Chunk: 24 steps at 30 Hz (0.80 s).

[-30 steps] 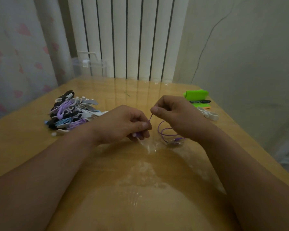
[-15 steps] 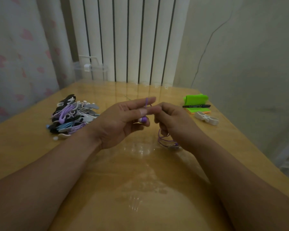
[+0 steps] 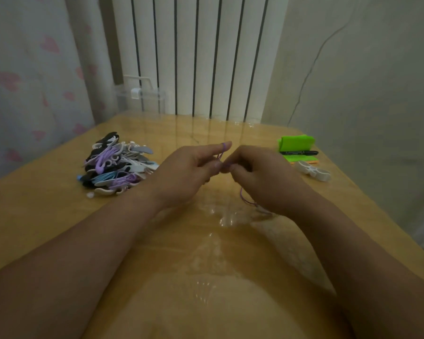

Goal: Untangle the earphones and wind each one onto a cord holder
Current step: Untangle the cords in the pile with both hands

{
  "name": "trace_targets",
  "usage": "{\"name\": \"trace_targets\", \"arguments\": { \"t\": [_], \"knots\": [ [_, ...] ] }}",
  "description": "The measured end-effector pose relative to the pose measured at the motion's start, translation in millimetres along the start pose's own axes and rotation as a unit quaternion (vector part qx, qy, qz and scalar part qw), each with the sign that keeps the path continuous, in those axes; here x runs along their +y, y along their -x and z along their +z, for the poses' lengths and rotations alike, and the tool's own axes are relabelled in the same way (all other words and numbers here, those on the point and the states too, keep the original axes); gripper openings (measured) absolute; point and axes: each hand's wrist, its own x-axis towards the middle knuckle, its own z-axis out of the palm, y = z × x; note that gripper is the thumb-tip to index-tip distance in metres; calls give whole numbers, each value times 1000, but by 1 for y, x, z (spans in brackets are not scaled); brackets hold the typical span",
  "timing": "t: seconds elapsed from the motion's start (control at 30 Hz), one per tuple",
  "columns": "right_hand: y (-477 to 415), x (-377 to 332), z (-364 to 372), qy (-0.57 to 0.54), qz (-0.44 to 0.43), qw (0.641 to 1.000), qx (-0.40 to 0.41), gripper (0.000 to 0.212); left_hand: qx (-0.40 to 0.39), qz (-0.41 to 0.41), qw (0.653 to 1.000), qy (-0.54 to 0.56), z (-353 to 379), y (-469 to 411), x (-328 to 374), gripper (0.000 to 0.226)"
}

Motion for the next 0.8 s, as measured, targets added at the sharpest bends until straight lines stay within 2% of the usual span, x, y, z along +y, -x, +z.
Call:
{"name": "trace_targets", "arguments": {
  "t": [0.1, 0.17, 0.27, 0.4, 0.47, 0.57, 0.67, 0.8],
  "knots": [
    [-4, 2, -10, -91, -5, 994, 54, 12, -67, -3, 997, -25, -4, 2, 4, 47],
    [-4, 6, -16, -160, 2, 985, 56, 14, -122, -11, 992, -3, -5, 4, 9, 44],
    [-5, 13, -19, -260, 23, 965, 23, 13, -176, -30, 975, 136, -4, 6, 15, 41],
    [-5, 20, -17, -389, 58, 919, -5, 13, -172, -47, 942, 284, -8, 5, 15, 42],
    [-2, 17, -11, -386, 83, 918, -21, 17, -160, -45, 930, 328, -9, 4, 15, 45],
    [0, 9, 4, -305, 88, 947, -47, 25, -112, -53, 930, 347, -3, 2, 14, 46],
    [-1, 3, 12, -229, 93, 967, -57, 27, -48, -59, 941, 331, 0, 0, 10, 41],
    [0, 0, 11, -223, 98, 967, -78, 25, 17, -44, 959, 281, 3, -1, 9, 41]
  ]
}}
